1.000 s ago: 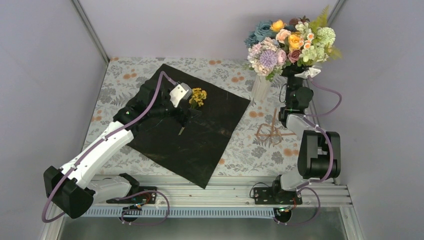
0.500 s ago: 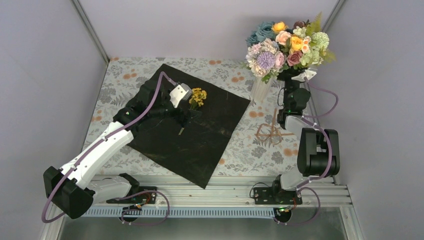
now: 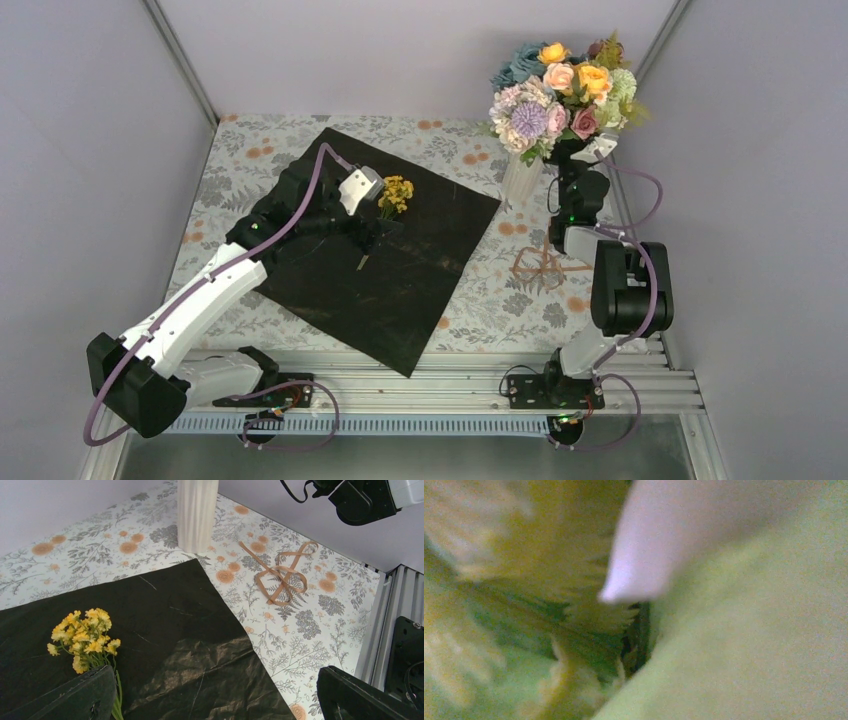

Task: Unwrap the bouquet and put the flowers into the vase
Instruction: Insert the fake flower into the vase.

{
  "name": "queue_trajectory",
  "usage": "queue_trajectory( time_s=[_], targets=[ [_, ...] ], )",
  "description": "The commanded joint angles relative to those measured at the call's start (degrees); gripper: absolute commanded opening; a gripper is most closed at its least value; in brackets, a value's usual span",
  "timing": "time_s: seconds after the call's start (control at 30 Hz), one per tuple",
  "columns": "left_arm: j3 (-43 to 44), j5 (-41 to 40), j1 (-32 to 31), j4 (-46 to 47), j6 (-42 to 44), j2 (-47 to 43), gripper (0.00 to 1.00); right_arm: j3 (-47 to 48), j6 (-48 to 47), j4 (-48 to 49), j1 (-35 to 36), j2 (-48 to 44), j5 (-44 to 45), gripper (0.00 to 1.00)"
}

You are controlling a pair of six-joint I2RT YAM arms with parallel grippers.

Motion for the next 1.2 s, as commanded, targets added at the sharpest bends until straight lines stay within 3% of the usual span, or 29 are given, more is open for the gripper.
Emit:
queue_trajectory(
  time_s=[0.0, 0.2, 0.6, 0.87, 0.97, 1.17],
  targets=[
    [-0.4, 0.6, 0.2, 1.1, 0.9, -0.7, 1.0, -0.1, -2.0, -5.5, 0.8, 2.4, 0.1, 0.04],
    [-0.5, 0.5, 0.3, 1.0, 0.8, -0.7, 1.0, 0.3, -2.1, -5.9, 0.9, 3.1, 0.4, 0.05],
    [-0.2, -3.9, 0.5, 0.5, 0.5, -0.2, 1.0, -0.2, -0.6, -14.5, 0.8, -4.5, 0.8, 0.33],
    [-0.1, -7.7, 1.2, 0.2, -0.3, 0.6, 1.0, -0.2, 5.1, -32.0, 0.9, -10.6, 1.3, 0.46],
    [0.6, -12.3, 1.3, -1.6, -1.0, 2.5, 1.0, -2.8, 8.0, -37.3, 1.0, -14.6, 1.3, 0.46],
    [1.1, -17.8, 2.2, -3.8, -4.3, 6.3, 1.0, -3.6, 13.0, -50.2, 1.1, -22.5, 1.6, 0.56]
  ],
)
